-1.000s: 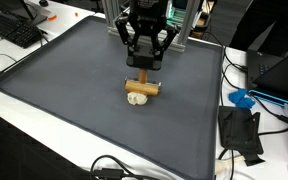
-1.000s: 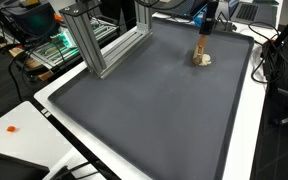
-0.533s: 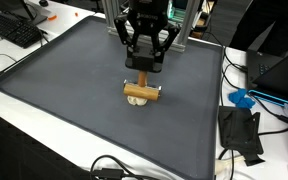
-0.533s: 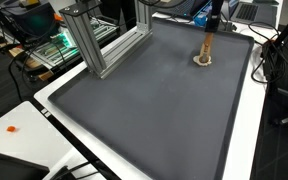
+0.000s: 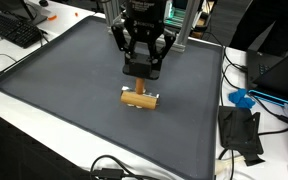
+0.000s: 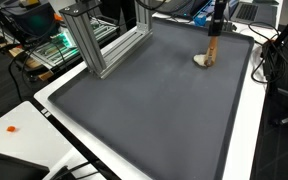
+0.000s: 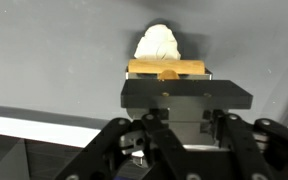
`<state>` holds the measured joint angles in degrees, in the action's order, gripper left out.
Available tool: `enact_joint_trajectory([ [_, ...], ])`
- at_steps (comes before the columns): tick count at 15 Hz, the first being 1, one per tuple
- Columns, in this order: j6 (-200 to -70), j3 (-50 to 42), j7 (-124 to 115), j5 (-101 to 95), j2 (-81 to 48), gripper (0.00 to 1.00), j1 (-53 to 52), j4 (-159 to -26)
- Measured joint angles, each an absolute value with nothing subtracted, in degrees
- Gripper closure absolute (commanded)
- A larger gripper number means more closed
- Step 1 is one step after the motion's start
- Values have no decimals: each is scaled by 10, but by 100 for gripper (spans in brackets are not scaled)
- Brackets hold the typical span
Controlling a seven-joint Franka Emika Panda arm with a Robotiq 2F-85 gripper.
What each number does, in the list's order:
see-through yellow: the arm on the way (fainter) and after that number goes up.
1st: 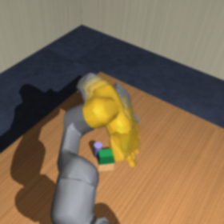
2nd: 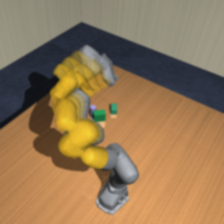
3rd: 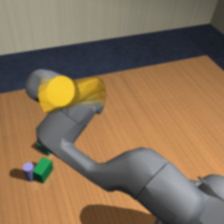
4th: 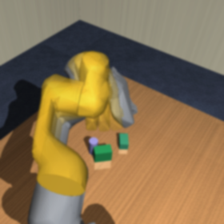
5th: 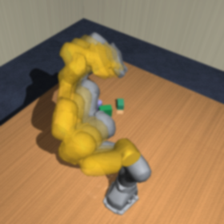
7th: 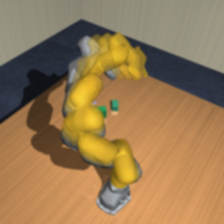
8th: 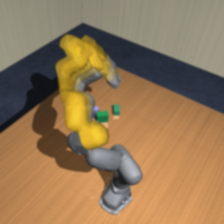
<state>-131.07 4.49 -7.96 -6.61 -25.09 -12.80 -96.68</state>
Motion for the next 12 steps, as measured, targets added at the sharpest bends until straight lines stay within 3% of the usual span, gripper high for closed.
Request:
enact_joint_trajectory([
  [12, -1167, 43, -90, -65, -255, 78, -128, -945],
])
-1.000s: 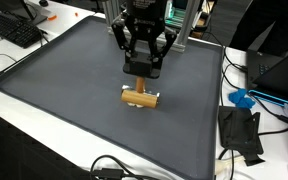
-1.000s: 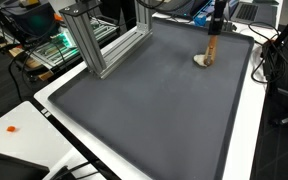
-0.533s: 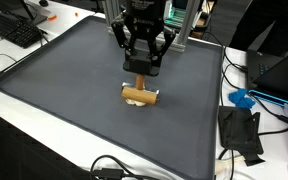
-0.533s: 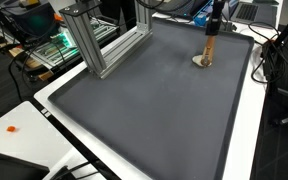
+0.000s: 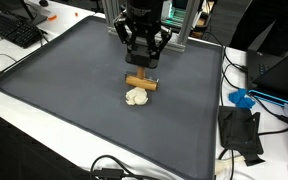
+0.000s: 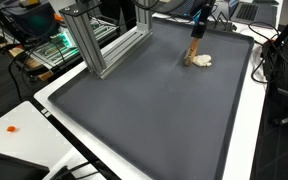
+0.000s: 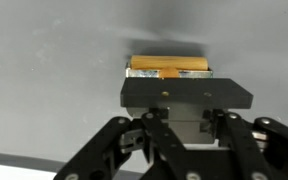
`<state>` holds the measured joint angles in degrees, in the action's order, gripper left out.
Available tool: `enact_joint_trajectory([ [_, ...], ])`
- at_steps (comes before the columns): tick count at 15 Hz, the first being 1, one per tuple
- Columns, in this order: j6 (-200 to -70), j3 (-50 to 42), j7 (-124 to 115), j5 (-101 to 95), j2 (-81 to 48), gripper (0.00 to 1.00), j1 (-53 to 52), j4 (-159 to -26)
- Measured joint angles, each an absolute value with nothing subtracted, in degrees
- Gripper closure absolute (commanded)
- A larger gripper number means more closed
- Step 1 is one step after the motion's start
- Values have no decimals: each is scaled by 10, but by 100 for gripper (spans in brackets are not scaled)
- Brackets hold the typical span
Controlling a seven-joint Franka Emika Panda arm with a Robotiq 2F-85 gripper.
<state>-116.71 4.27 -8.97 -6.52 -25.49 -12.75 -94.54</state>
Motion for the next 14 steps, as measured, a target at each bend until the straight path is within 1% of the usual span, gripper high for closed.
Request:
enact_joint_trajectory([
  [7, -1195, 43, -126, -65, -254, 78, -128, -944],
  [14, -1233, 38, -234, -65, -253, 78, -131, -944],
])
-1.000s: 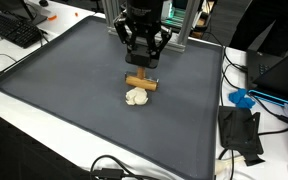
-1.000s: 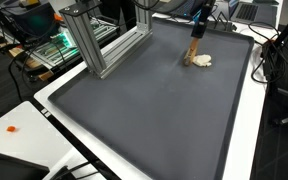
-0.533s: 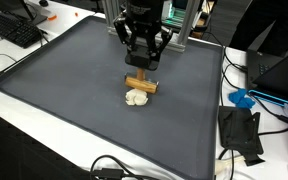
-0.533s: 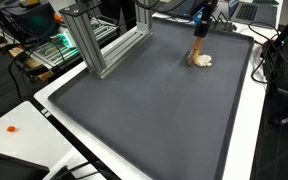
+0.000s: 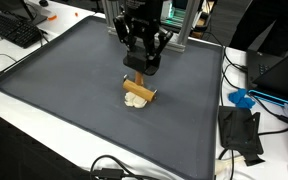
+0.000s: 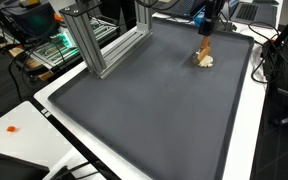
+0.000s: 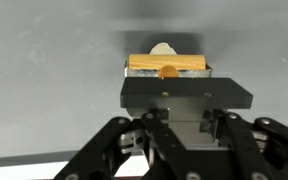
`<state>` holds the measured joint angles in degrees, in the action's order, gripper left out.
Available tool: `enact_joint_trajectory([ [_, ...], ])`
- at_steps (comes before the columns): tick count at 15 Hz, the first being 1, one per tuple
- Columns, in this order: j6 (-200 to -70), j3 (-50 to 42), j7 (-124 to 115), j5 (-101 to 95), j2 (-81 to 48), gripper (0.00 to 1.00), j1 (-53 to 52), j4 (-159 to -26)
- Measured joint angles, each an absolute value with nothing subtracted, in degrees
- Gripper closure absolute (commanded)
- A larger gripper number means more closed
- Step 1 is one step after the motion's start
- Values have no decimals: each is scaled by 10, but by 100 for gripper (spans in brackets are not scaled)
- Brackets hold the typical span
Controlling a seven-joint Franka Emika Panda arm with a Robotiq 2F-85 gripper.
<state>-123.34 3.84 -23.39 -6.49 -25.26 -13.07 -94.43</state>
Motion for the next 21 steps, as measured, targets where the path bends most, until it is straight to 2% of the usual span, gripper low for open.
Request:
enact_joint_trajectory([
  [10, -1292, 2, -437, -69, -266, 78, -154, -944],
  [21, -1201, 17, -459, -46, -266, 78, -155, -922],
])
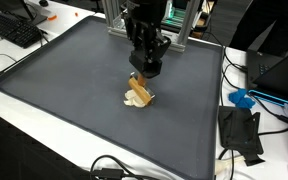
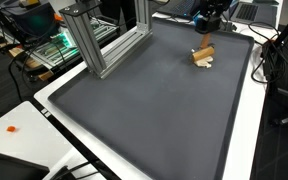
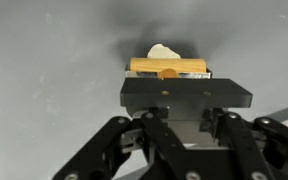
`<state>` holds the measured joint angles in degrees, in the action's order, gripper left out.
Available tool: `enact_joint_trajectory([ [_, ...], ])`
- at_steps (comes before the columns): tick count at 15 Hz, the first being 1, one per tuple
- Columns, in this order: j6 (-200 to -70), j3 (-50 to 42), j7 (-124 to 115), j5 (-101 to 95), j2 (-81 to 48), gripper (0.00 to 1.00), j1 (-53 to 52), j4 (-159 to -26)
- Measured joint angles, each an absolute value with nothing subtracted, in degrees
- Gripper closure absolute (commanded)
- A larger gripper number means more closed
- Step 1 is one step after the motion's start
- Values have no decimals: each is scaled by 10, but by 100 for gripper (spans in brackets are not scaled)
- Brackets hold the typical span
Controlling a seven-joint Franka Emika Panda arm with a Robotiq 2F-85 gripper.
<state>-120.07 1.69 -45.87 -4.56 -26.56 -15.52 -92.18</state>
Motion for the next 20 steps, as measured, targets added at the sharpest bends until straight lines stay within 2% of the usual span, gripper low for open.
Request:
enact_joint_trajectory([
  [6, -1182, 24, -457, -41, -268, 78, -156, -922],
  [20, -1233, 11, -490, -78, -271, 78, -160, -922],
])
